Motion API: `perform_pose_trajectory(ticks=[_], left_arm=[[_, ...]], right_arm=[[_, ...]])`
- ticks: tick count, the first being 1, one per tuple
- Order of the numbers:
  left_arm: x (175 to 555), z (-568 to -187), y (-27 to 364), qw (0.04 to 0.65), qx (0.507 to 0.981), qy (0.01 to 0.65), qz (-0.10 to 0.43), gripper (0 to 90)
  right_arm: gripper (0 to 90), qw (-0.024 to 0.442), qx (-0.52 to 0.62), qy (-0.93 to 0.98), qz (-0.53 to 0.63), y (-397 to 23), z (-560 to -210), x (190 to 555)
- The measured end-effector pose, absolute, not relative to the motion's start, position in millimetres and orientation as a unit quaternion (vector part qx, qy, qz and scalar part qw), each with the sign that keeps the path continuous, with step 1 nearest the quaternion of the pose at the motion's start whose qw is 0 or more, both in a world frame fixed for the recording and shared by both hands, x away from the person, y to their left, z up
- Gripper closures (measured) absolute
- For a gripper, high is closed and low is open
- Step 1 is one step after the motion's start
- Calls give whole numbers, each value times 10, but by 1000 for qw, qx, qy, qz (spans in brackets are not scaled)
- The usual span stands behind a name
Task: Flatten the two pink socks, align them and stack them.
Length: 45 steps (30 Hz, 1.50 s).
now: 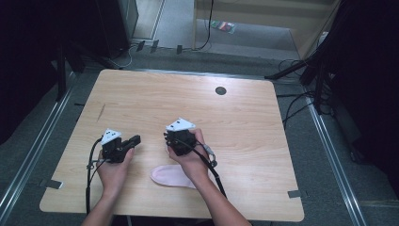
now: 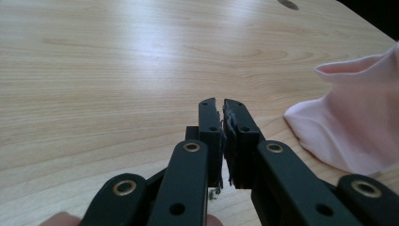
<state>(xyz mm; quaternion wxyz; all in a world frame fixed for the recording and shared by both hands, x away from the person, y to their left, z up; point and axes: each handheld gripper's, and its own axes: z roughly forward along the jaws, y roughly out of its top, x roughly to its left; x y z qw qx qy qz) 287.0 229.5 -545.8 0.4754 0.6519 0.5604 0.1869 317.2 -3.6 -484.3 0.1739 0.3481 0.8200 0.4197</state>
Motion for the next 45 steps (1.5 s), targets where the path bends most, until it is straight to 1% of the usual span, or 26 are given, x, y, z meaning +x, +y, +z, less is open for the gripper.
perform_pose_trajectory(ticks=[3, 6, 7, 10, 11, 12, 16, 19, 21, 22, 26, 32, 36, 37, 38, 39, 40, 41, 42, 43, 44, 45], left_arm=[[2864, -5442, 2277, 482, 654, 555, 178, 863], [2854, -5376, 2242, 487, 660, 545, 175, 864], [2851, -5361, 2232, 490, 660, 543, 175, 864], [2854, -5347, 2201, 491, 663, 537, 175, 865], [2854, -5347, 2201, 491, 663, 537, 175, 868], [2858, -5361, 2183, 485, 671, 533, 174, 875], [2859, -5374, 2163, 481, 677, 530, 172, 891], [2862, -5382, 2159, 478, 679, 530, 172, 896], [2862, -5385, 2160, 477, 681, 529, 172, 899], [2861, -5390, 2157, 476, 682, 528, 170, 900], [2858, -5393, 2153, 477, 681, 529, 170, 900], [2867, -5380, 2110, 479, 684, 524, 168, 889], [2883, -5363, 2058, 480, 689, 520, 160, 871], [2888, -5358, 2038, 482, 688, 519, 156, 832], [2910, -5342, 1988, 486, 692, 514, 142, 806], [2910, -5342, 1988, 486, 692, 514, 142, 793], [2927, -5310, 1910, 495, 691, 512, 125, 777], [2927, -5310, 1910, 495, 691, 512, 125, 757], [2958, -5267, 1793, 497, 700, 501, 108, 730], [2958, -5267, 1793, 497, 700, 501, 108, 719], [2995, -5232, 1648, 483, 719, 489, 103, 701], [3020, -5225, 1584, 476, 727, 484, 103, 685]], right_arm=[[833, 171, 364, 805, 435, -222, -4825, 3153], [830, 147, 388, 783, 463, -451, -4836, 3151], [830, 147, 394, 778, 467, -529, -4844, 3149], [828, 137, 417, 766, 471, -741, -4914, 3160], [828, 137, 417, 766, 471, -741, -4914, 3160], [825, 123, 431, 760, 471, -886, -4985, 3182], [816, 117, 453, 749, 469, -1087, -5095, 3215], [796, 121, 465, 744, 465, -1198, -5157, 3220], [761, 124, 470, 741, 463, -1261, -5194, 3225], [738, 127, 476, 739, 461, -1287, -5210, 3221], [694, 146, 500, 731, 441, -1409, -5287, 3199], [640, 163, 538, 710, 424, -1632, -5362, 3163], [612, 173, 545, 703, 422, -1728, -5345, 3164], [600, 184, 551, 697, 421, -1781, -5317, 3162], [600, 183, 554, 693, 423, -1802, -5307, 3165], [600, 183, 554, 692, 425, -1815, -5302, 3168], [601, 182, 551, 694, 425, -1821, -5301, 3173], [601, 182, 551, 694, 425, -1821, -5301, 3173], [600, 177, 549, 697, 425, -1799, -5315, 3185], [598, 174, 549, 700, 422, -1781, -5328, 3194], [590, 173, 546, 704, 419, -1761, -5346, 3208], [581, 169, 547, 705, 418, -1737, -5363, 3218]])
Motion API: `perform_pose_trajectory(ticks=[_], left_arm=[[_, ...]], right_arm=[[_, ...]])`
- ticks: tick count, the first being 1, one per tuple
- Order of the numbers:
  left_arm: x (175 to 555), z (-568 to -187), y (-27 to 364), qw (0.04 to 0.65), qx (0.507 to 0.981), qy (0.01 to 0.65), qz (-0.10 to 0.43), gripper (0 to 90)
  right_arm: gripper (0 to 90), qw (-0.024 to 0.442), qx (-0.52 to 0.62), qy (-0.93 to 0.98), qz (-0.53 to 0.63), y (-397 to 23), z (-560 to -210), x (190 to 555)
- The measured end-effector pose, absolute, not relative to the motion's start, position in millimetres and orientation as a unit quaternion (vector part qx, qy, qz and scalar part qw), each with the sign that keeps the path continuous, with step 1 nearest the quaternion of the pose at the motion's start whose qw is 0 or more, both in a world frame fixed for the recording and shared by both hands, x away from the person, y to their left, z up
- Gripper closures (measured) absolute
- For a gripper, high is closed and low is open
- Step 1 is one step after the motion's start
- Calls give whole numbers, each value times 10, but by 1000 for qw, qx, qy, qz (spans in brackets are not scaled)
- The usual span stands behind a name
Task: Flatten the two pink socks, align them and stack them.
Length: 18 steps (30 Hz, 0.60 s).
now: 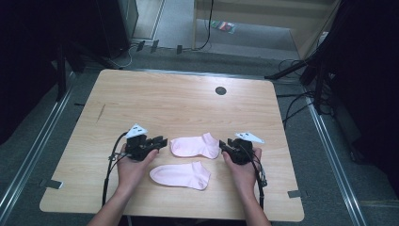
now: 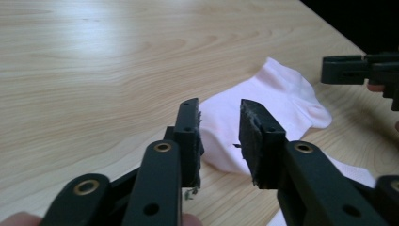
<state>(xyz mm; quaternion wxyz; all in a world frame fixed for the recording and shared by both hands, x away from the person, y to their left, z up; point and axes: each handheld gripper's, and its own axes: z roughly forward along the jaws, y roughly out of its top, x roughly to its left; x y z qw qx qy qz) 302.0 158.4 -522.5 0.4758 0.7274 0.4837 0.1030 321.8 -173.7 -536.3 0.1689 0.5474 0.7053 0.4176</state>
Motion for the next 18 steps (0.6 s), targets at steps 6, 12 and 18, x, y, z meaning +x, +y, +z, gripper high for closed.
perform_pose_trajectory(ticks=[6, 12, 18], left_arm=[[3152, -5314, 1322, 405, 759, 494, 126, 610], [3117, -5391, 1360, 359, 776, 497, 145, 696], [3094, -5408, 1393, 351, 785, 492, 136, 836]], right_arm=[[556, 172, 536, 726, 396, -1576, -5428, 3281], [616, 202, 510, 751, 368, -1469, -5468, 3270], [753, 222, 501, 752, 366, -1465, -5490, 3212]])
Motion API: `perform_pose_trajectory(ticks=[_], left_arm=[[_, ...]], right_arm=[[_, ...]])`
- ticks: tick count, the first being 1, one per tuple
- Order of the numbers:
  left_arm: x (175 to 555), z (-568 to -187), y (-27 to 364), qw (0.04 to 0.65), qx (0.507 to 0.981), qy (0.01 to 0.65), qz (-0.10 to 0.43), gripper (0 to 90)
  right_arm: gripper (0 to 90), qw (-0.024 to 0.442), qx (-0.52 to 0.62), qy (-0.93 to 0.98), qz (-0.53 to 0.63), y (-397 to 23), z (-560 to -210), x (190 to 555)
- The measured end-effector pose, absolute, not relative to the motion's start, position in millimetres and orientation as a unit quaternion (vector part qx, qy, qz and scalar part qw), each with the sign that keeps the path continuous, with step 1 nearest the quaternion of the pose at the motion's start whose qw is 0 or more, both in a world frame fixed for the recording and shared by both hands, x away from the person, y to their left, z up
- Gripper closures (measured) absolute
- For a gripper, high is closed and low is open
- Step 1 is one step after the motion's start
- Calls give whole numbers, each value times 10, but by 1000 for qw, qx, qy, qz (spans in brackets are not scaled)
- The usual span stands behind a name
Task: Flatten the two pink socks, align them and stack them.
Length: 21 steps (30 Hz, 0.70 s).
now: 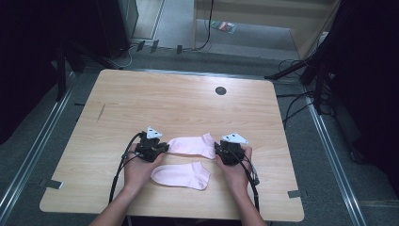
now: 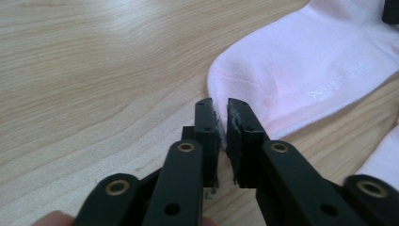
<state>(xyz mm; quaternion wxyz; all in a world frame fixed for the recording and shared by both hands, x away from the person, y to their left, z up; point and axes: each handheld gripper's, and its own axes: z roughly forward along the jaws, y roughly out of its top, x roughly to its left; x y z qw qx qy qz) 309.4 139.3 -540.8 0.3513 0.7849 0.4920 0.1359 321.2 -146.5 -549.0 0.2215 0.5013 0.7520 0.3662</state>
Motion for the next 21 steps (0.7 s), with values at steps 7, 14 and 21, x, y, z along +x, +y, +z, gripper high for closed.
perform_pose_trajectory(ticks=[7, 14, 21], left_arm=[[3087, -5400, 1388, 366, 781, 487, 137, 820], [3145, -5361, 1355, 384, 765, 495, 149, 592], [3154, -5416, 1308, 352, 770, 505, 168, 586]], right_arm=[[694, 204, 503, 743, 391, -1486, -5457, 3194], [455, 200, 493, 752, 389, -1442, -5422, 3269], [495, 213, 476, 771, 366, -1339, -5434, 3275]])
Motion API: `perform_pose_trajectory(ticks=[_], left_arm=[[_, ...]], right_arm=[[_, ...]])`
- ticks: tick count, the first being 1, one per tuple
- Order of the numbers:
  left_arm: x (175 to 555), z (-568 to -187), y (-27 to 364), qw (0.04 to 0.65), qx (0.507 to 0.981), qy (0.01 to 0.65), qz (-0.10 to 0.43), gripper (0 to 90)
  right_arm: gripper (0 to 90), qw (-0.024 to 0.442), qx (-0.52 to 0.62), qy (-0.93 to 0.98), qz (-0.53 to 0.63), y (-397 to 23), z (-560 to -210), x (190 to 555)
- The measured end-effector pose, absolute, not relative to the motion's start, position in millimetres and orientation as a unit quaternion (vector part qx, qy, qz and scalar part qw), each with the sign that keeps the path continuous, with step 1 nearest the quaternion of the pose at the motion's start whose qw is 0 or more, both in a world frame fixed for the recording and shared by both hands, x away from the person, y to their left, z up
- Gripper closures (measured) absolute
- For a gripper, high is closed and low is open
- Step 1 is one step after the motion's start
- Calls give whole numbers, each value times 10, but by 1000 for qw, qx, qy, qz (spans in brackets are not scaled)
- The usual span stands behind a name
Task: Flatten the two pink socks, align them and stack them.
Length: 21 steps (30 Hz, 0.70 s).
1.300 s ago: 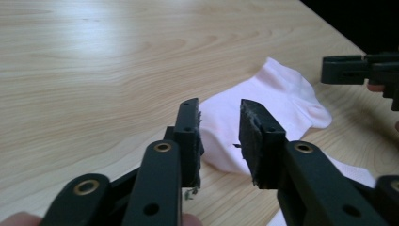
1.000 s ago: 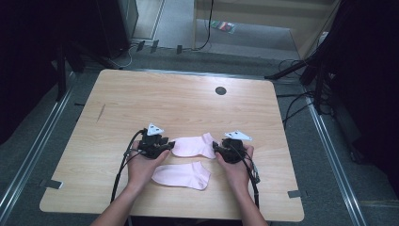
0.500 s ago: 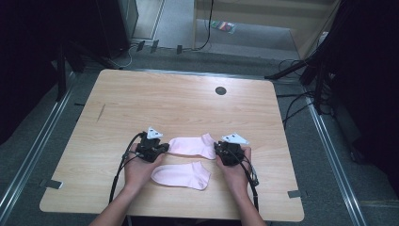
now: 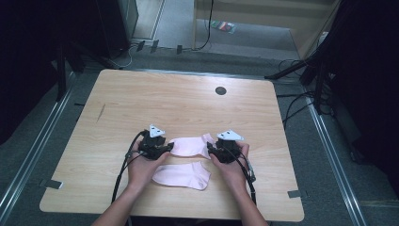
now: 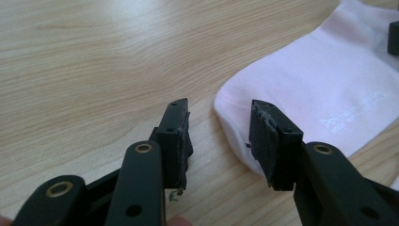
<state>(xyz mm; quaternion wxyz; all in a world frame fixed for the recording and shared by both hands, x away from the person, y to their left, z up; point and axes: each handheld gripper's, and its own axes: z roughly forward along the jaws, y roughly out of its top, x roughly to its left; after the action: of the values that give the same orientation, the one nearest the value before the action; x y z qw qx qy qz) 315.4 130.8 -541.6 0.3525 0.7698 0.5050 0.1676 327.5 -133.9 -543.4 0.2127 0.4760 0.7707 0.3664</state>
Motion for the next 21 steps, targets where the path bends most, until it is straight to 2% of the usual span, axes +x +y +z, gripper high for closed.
perform_pose_trajectory(ticks=[5, 8, 9, 10, 11, 12, 15, 21], left_arm=[[3127, -5432, 1314, 349, 775, 497, 174, 633], [3127, -5439, 1320, 356, 776, 494, 167, 729], [3127, -5439, 1320, 356, 776, 494, 167, 764], [3131, -5445, 1315, 362, 778, 488, 161, 815], [3131, -5445, 1315, 362, 778, 488, 161, 845], [3133, -5441, 1313, 362, 782, 483, 157, 882], [3139, -5432, 1333, 363, 781, 485, 150, 900], [3071, -5348, 1412, 383, 773, 478, 164, 900]], right_arm=[[527, 212, 472, 775, 362, -1351, -5475, 3264], [615, 207, 469, 773, 373, -1359, -5495, 3230], [615, 207, 469, 773, 373, -1359, -5495, 3230], [676, 210, 473, 769, 375, -1356, -5499, 3210], [676, 210, 473, 769, 375, -1356, -5499, 3210], [741, 211, 472, 769, 376, -1345, -5501, 3191], [823, 200, 480, 765, 379, -1355, -5496, 3188], [853, 162, 500, 758, 386, -1440, -5459, 3190]])
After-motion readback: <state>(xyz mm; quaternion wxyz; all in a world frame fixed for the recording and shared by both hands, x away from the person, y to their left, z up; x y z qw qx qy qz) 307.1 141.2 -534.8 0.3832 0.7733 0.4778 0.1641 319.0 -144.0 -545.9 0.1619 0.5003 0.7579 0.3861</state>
